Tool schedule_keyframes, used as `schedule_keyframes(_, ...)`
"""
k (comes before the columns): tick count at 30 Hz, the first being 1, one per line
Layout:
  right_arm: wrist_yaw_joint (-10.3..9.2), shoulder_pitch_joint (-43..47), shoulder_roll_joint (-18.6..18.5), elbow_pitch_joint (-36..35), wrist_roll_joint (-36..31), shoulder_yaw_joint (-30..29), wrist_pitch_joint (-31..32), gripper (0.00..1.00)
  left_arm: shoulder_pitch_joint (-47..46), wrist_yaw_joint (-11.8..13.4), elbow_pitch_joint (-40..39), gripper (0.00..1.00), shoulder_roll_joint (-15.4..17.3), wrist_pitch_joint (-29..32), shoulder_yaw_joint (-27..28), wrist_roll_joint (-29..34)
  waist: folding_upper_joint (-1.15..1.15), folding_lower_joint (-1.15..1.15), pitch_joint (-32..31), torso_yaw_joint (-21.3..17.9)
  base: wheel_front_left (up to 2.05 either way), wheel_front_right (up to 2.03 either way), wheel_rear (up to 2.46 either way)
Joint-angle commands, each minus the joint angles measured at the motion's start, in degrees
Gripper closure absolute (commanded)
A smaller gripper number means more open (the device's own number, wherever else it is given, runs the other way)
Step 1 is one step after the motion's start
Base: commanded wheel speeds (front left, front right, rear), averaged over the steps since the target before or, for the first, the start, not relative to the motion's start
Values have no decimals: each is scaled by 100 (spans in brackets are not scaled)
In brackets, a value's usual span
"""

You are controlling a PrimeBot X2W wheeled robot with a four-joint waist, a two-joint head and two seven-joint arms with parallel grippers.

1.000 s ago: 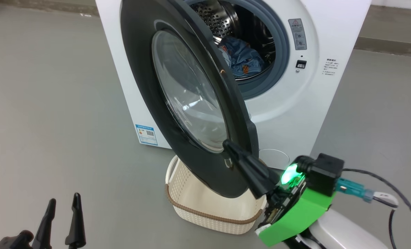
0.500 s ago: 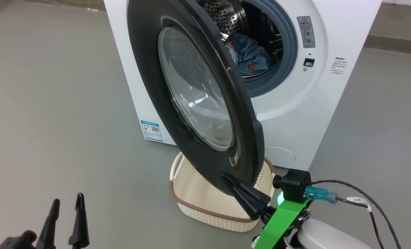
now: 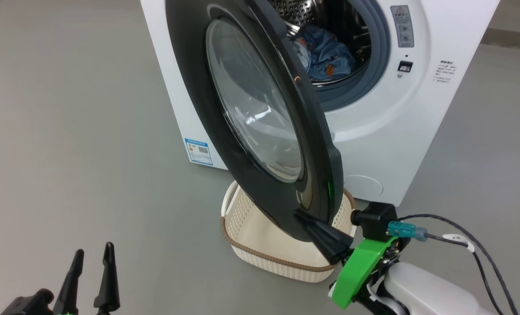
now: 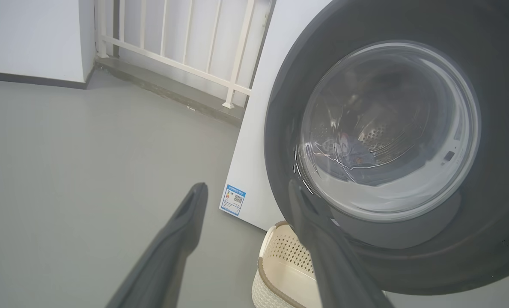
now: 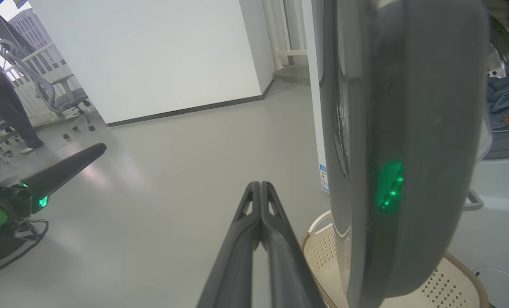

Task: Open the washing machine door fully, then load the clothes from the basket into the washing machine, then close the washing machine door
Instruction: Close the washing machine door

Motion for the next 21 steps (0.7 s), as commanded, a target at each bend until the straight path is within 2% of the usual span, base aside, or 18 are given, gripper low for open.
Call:
schedule_keyframes(1, 42, -148, -19, -63, 0, -30, -46, 100, -263, -12, -91, 0, 92, -60, 164, -19, 0, 0, 72, 37, 0, 0, 0)
schedule_keyframes(21, 42, -636, -415, 208, -304, -774, -46, 100, -633, -12, -185, 0, 32, -60, 80, -94, 0, 0, 874, -9, 0, 0, 0)
